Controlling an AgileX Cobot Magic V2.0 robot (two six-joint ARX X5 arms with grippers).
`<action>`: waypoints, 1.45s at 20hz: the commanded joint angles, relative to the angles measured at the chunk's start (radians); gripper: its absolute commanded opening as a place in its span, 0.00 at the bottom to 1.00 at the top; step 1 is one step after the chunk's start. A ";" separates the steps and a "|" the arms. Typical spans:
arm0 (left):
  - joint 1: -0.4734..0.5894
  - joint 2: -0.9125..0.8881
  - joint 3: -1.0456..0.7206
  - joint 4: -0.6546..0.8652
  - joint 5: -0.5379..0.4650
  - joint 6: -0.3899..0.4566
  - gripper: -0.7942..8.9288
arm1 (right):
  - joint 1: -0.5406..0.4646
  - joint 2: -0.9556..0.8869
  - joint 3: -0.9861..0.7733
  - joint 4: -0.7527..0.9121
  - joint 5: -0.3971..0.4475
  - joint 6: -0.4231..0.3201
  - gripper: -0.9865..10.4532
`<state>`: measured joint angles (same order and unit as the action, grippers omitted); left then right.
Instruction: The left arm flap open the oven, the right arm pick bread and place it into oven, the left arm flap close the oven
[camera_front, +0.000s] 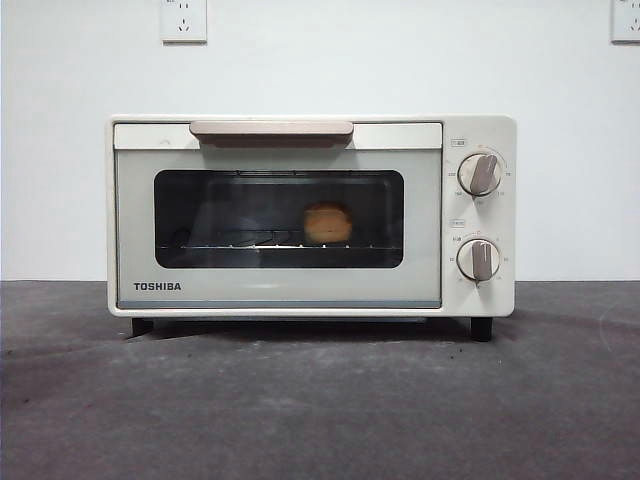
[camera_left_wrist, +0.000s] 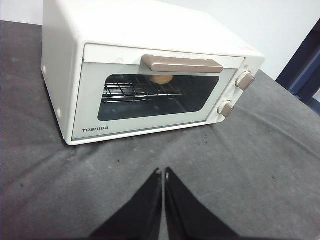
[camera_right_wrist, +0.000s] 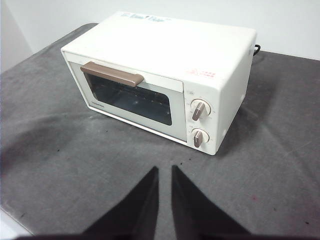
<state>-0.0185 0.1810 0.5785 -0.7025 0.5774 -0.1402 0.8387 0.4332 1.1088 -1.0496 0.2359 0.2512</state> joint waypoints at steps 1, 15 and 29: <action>-0.002 0.001 0.012 0.015 -0.002 0.016 0.10 | 0.010 0.002 0.018 0.021 0.001 -0.004 0.10; -0.002 -0.001 0.007 0.021 -0.002 0.016 0.10 | 0.010 0.002 0.018 0.021 0.001 -0.004 0.10; -0.001 -0.077 -0.342 0.578 -0.140 0.064 0.10 | 0.010 0.002 0.018 0.021 0.001 -0.004 0.10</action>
<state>-0.0185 0.1123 0.2642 -0.1596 0.4767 -0.0944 0.8387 0.4332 1.1088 -1.0386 0.2359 0.2512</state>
